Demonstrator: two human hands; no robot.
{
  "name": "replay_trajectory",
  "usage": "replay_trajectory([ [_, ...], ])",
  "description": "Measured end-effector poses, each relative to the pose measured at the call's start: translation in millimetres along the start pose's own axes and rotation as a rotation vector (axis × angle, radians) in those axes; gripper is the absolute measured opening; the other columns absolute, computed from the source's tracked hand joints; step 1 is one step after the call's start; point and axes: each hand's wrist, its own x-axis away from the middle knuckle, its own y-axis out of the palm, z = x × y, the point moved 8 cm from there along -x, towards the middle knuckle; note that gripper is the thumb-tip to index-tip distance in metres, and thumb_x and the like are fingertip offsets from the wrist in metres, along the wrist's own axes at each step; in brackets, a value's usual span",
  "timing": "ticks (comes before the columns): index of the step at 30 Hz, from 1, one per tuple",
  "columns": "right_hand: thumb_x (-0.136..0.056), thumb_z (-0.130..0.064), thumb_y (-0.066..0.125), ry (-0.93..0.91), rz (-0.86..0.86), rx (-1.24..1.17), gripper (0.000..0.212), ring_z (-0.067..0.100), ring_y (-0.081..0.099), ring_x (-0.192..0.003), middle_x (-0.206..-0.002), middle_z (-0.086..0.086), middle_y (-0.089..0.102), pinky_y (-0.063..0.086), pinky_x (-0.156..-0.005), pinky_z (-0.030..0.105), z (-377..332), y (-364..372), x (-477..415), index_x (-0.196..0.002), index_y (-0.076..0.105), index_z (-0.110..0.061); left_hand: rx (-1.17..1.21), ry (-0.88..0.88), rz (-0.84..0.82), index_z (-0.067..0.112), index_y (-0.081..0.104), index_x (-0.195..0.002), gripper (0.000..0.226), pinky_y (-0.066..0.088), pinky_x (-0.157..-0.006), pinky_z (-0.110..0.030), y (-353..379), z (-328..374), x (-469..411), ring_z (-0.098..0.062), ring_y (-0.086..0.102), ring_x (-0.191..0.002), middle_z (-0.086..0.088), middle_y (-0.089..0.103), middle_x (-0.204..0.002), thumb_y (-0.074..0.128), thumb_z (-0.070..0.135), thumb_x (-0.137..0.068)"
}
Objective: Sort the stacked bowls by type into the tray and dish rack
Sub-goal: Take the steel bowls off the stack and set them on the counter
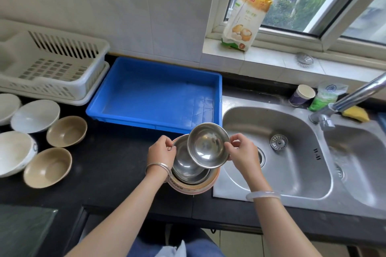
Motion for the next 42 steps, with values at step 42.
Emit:
replay_trajectory([
  [42,-0.089,-0.002,0.054,0.123,-0.537,0.000,0.016,0.012,0.061,-0.076,-0.087,0.000,0.053,0.057,-0.066,0.025,-95.7,333.6,0.3,-0.084,0.051,-0.018,0.586,-0.788,0.469,0.016,0.054,-0.068,0.019,0.055,-0.059,-0.032,-151.4,-267.3,36.2,-0.024,0.060,-0.064,-0.009,0.063,-0.076,0.063,0.002,-0.078],
])
